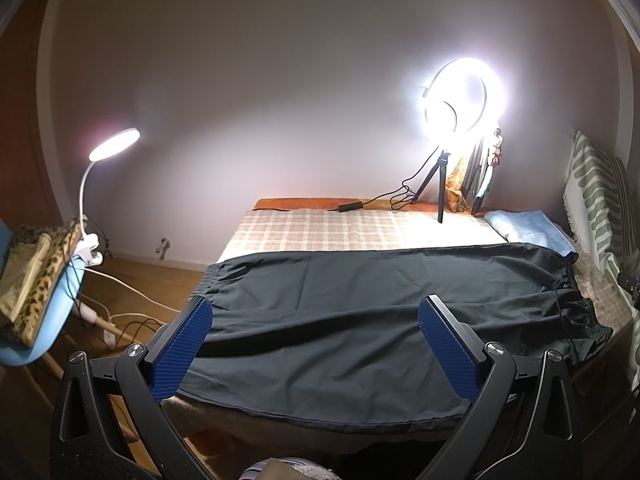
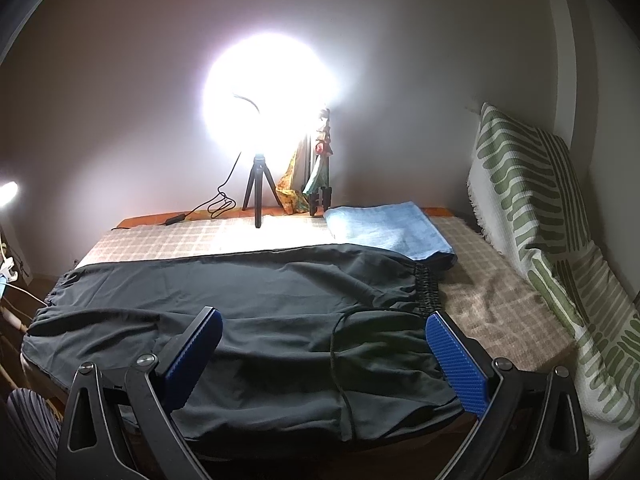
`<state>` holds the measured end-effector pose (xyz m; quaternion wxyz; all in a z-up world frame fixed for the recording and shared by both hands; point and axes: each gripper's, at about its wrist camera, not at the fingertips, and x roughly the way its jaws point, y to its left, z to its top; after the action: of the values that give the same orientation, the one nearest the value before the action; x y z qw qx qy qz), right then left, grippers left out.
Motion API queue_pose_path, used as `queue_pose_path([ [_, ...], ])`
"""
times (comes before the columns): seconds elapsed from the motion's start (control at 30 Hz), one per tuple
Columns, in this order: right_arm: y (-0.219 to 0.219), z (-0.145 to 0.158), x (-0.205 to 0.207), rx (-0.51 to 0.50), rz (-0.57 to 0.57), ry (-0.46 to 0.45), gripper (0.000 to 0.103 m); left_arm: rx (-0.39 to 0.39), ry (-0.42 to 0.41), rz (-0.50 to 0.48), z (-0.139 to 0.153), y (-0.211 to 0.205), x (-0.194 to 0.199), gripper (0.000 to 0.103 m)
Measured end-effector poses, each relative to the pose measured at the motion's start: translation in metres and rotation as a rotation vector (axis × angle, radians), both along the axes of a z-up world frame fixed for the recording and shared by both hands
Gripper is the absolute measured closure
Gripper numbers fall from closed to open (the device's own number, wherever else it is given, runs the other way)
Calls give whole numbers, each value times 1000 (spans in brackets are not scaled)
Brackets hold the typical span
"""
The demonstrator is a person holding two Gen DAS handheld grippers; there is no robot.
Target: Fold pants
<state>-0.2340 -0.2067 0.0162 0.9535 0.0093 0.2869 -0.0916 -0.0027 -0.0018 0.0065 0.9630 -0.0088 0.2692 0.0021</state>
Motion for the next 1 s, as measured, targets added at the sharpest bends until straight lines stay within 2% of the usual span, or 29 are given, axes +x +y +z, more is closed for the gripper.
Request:
queue_pose_path([
  [1.0,13,5,2,-10,20,-8,0,-25,2,9,-1,11,0,1],
])
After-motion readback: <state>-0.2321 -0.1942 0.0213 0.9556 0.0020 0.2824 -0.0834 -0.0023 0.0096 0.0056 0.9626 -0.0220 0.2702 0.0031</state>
